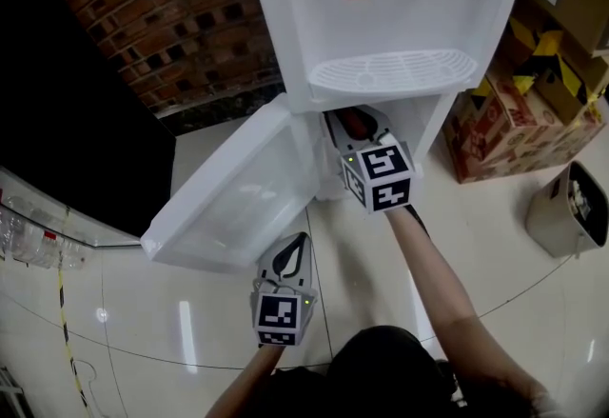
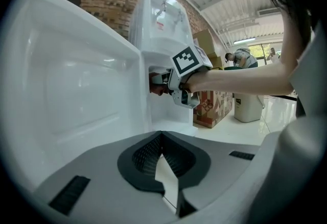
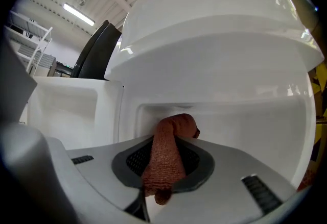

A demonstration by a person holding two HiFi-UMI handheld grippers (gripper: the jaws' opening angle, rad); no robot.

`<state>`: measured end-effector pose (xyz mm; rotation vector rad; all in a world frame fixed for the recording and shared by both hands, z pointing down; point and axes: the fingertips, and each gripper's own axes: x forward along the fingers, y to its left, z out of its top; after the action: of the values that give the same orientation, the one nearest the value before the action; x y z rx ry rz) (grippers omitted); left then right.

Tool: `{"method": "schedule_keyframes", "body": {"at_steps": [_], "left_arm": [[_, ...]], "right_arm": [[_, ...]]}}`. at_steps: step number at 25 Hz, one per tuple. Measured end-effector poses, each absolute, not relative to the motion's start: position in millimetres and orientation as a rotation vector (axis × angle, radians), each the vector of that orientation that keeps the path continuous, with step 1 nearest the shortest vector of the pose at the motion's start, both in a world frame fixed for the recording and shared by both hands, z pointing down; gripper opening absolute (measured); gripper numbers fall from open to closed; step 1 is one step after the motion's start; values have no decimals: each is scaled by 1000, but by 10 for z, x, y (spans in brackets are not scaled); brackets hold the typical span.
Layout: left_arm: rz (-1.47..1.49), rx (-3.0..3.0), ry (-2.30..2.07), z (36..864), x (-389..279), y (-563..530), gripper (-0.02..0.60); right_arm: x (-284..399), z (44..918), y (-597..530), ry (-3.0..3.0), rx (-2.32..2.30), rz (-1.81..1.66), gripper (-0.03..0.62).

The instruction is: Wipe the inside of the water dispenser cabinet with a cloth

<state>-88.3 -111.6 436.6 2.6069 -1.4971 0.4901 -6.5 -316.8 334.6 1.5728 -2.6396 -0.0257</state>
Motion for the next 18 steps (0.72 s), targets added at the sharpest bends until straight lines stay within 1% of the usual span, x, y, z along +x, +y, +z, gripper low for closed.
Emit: {"method": "schedule_keyframes", "body": {"at_steps": [6, 14, 18], "left_arm": [[484, 2605, -1493, 4376, -867, -1107, -14], [480, 2581, -1517, 4387, -934, -1099, -14], [478, 2574, -1523, 4388, -936, -1098, -14]], "right_arm": [[-217, 3793, -3128, -2577, 1441, 1, 76], [-125, 4288, -3178, -2513, 1433, 104, 77], [-223, 4650, -3080, -2456, 1310, 136, 75]]}}
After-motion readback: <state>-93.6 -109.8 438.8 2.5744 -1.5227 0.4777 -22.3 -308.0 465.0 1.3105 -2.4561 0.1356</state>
